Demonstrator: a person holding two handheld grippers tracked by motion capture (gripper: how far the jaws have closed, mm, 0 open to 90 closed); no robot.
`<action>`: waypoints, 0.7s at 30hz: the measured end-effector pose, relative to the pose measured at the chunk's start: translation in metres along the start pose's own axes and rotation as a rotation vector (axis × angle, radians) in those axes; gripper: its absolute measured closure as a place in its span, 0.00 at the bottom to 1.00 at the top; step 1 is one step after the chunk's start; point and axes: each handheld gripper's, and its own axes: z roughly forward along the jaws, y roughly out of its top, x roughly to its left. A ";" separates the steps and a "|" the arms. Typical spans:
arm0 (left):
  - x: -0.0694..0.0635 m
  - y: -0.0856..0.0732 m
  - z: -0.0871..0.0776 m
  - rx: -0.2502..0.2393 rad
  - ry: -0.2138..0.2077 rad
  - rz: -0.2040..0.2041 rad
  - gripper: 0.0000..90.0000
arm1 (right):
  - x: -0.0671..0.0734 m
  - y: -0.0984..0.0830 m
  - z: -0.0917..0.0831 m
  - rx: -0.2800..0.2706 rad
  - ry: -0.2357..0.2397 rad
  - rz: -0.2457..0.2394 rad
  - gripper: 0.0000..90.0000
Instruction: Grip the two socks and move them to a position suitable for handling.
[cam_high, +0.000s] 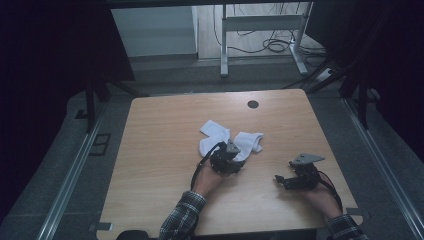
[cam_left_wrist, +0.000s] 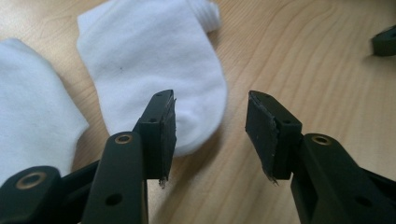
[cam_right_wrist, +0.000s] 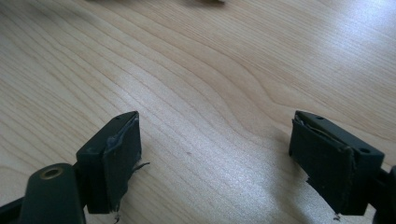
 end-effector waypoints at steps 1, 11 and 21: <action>0.001 -0.001 0.003 0.006 0.004 -0.008 0.61 | 0.000 0.000 0.000 0.000 0.000 -0.001 0.19; 0.004 0.005 -0.011 -0.035 0.015 -0.042 0.97 | 0.000 0.000 0.000 0.000 0.001 -0.003 0.19; 0.007 0.028 -0.053 -0.120 0.019 -0.051 0.97 | 0.001 0.002 0.000 0.012 -0.006 0.004 0.20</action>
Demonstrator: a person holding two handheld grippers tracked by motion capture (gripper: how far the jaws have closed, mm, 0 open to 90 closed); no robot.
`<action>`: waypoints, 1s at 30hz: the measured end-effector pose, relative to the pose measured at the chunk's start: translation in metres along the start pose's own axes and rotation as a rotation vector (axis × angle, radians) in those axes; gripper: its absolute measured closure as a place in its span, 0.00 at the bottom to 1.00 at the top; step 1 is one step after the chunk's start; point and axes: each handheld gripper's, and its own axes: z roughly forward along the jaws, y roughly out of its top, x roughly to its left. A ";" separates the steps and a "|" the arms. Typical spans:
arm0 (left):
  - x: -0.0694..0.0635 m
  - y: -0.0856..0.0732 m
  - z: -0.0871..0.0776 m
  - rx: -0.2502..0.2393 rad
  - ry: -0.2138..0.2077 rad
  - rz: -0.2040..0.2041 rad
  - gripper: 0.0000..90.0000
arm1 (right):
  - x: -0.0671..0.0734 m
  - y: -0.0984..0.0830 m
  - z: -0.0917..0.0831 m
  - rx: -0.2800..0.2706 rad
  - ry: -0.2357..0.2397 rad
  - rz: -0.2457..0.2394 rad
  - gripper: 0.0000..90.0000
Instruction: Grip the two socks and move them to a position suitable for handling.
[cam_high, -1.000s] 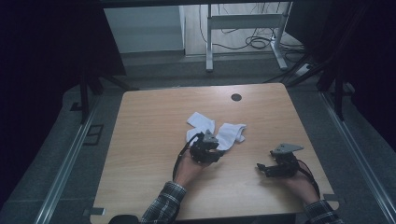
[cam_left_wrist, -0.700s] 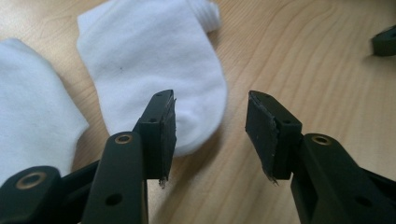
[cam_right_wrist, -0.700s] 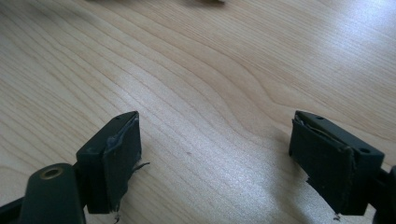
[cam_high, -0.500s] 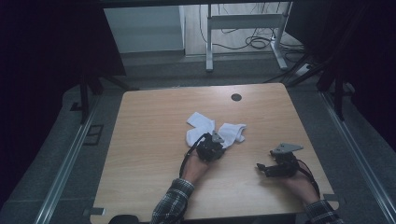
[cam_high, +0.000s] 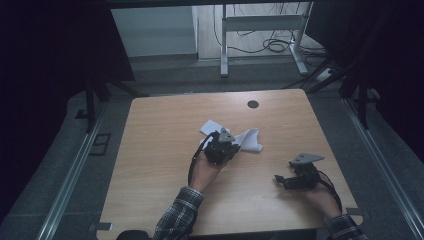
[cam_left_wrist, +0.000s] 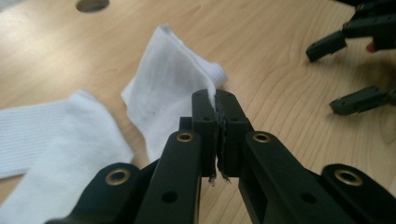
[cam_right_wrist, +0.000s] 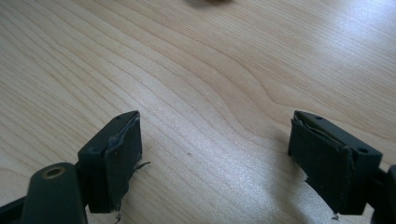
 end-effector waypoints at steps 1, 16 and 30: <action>0.001 0.001 -0.003 -0.004 0.000 -0.002 0.97 | 0.000 0.000 0.000 0.004 -0.002 0.001 0.20; 0.011 0.002 -0.044 -0.052 0.039 -0.020 0.97 | 0.000 0.001 -0.001 0.017 0.006 -0.008 0.20; -0.003 -0.022 -0.070 -0.035 -0.052 -0.006 0.96 | 0.000 0.001 -0.001 0.014 0.001 -0.001 0.21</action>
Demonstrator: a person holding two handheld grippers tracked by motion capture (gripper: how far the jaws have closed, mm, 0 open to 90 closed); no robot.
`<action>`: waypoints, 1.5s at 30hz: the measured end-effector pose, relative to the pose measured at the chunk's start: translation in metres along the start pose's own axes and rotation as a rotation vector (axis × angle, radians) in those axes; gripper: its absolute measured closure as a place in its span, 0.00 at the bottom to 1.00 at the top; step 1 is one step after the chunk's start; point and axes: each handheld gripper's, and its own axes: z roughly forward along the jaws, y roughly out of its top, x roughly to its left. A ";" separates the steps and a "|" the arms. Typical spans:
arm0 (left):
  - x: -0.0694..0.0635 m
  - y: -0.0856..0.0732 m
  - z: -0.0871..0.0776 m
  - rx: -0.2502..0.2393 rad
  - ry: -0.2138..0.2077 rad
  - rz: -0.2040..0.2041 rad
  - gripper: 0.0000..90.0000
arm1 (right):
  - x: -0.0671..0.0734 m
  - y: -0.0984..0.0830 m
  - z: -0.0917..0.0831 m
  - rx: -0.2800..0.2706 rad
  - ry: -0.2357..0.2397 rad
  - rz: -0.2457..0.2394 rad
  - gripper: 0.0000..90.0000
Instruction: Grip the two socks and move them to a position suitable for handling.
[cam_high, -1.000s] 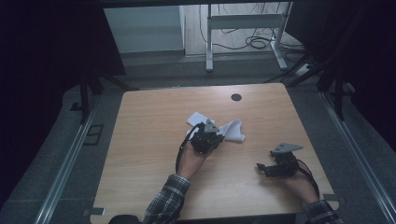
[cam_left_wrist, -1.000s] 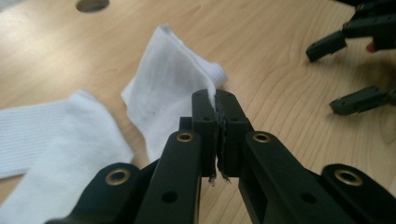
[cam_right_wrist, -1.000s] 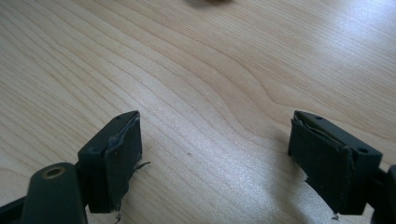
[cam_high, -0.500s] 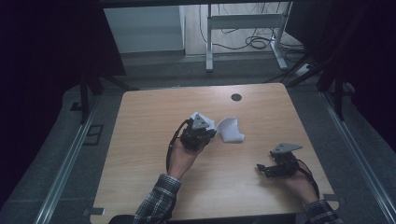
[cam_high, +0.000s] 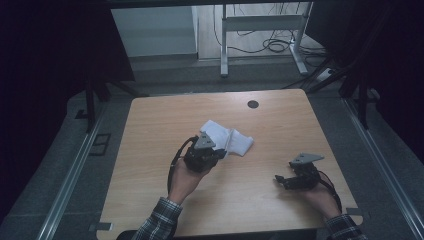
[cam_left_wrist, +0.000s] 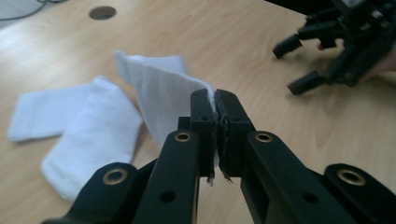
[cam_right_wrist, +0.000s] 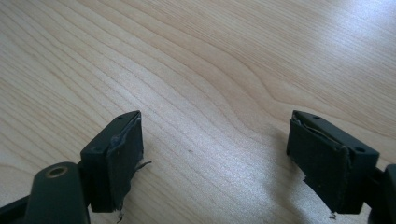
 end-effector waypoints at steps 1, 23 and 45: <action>-0.002 -0.003 -0.001 0.001 -0.005 -0.004 0.96 | 0.000 0.000 0.000 0.000 -0.001 0.000 0.21; 0.013 -0.090 -0.015 0.107 0.107 -0.152 0.93 | -0.002 0.003 -0.001 0.007 -0.002 0.005 0.32; 0.034 -0.099 -0.024 0.020 0.139 -0.209 0.40 | 0.003 0.054 0.016 0.022 0.128 0.099 0.47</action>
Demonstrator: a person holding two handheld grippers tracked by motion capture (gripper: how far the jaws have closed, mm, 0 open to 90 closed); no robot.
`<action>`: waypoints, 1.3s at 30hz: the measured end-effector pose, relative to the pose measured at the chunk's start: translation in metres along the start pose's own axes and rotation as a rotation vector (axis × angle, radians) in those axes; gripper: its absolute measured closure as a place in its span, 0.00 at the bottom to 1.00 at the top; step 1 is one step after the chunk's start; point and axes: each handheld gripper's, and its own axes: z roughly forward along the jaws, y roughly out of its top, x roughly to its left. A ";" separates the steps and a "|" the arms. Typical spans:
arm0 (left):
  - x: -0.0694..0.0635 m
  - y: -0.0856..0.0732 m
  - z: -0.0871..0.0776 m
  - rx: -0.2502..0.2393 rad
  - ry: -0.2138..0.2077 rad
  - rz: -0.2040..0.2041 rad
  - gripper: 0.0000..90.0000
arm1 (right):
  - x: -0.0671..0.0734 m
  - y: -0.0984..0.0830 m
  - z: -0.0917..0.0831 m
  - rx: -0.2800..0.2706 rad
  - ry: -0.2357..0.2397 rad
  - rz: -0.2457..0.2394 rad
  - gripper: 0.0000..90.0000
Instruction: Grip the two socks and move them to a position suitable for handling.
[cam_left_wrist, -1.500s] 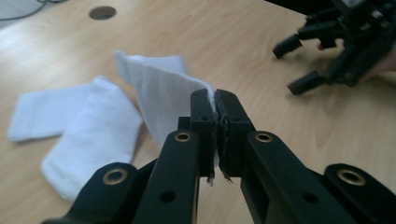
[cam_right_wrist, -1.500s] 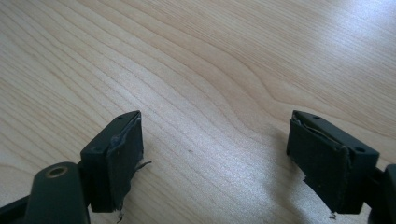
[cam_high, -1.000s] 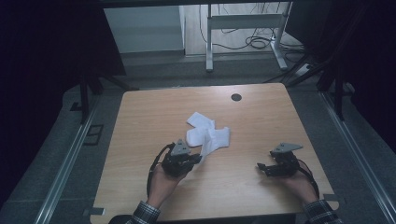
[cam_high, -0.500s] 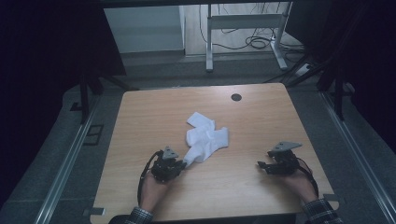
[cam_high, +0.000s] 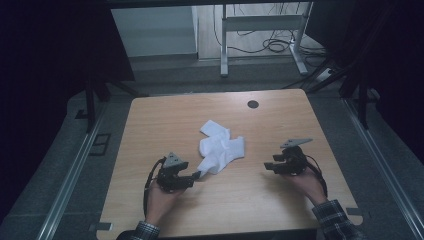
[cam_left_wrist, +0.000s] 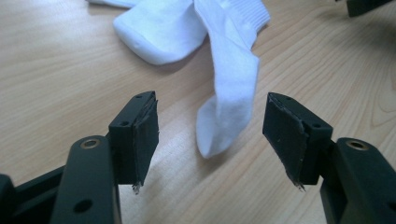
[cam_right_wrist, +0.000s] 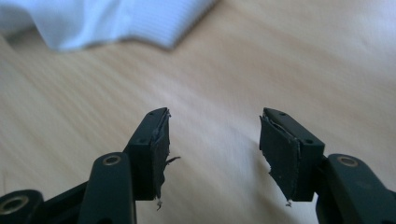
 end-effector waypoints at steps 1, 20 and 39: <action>0.001 0.000 0.000 -0.003 -0.002 0.005 0.40 | 0.001 0.005 0.003 -0.007 0.000 -0.005 0.47; 0.004 -0.001 0.014 -0.017 -0.022 0.009 0.46 | 0.017 0.080 0.057 -0.085 -0.038 -0.125 0.53; 0.009 0.004 0.031 0.067 -0.045 0.000 0.94 | 0.018 0.088 0.095 0.014 -0.039 -0.104 0.92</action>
